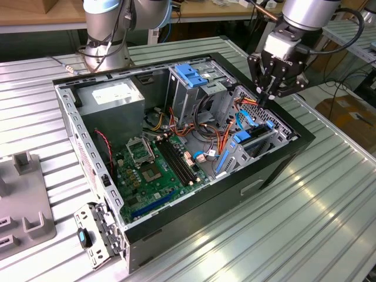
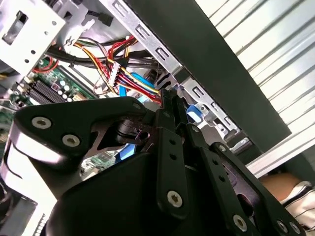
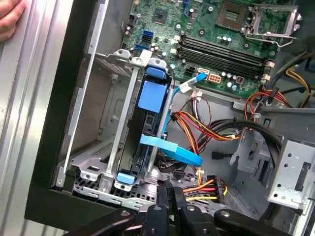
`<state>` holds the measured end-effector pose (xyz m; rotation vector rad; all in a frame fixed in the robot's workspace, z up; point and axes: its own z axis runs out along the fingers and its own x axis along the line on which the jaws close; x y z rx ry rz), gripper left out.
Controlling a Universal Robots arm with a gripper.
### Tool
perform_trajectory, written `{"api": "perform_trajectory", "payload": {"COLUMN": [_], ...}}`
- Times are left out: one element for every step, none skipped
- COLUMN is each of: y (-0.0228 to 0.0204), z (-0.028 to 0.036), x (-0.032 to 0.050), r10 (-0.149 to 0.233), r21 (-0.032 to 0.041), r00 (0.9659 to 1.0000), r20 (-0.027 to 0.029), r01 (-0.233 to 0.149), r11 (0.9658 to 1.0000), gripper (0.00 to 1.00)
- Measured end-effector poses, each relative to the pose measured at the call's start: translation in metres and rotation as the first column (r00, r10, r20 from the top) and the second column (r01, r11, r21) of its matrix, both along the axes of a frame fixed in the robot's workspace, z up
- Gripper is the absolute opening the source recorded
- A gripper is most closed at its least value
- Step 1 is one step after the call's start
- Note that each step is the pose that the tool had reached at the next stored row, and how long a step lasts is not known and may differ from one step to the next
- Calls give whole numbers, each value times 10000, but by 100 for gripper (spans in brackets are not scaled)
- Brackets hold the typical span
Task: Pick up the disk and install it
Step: 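Insert the second disk wire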
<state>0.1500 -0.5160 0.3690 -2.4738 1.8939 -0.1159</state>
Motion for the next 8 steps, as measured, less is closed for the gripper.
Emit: {"api": "perform_trajectory", "payload": {"y": [0,0,1,1,0,0,0,0], "z": [0,0,-1,-5,-8,-13,-19,-24], "x": [0,0,0,0,0,0,0,0], "r10": [-231,-392,-495,-612,-737,-894,-1107,-1260], "r21": [82,254,294,298,297,297,296,297], "r00": [9997,9992,9988,9981,9973,9960,9939,9920], "r20": [-1,-7,-9,-9,-10,-10,-10,-10], "r01": [231,392,495,612,737,894,1106,1260], "r11": [9997,9989,9983,9977,9968,9956,9934,9916], "gripper": [16,16,16,16,16,16,16,16]}}
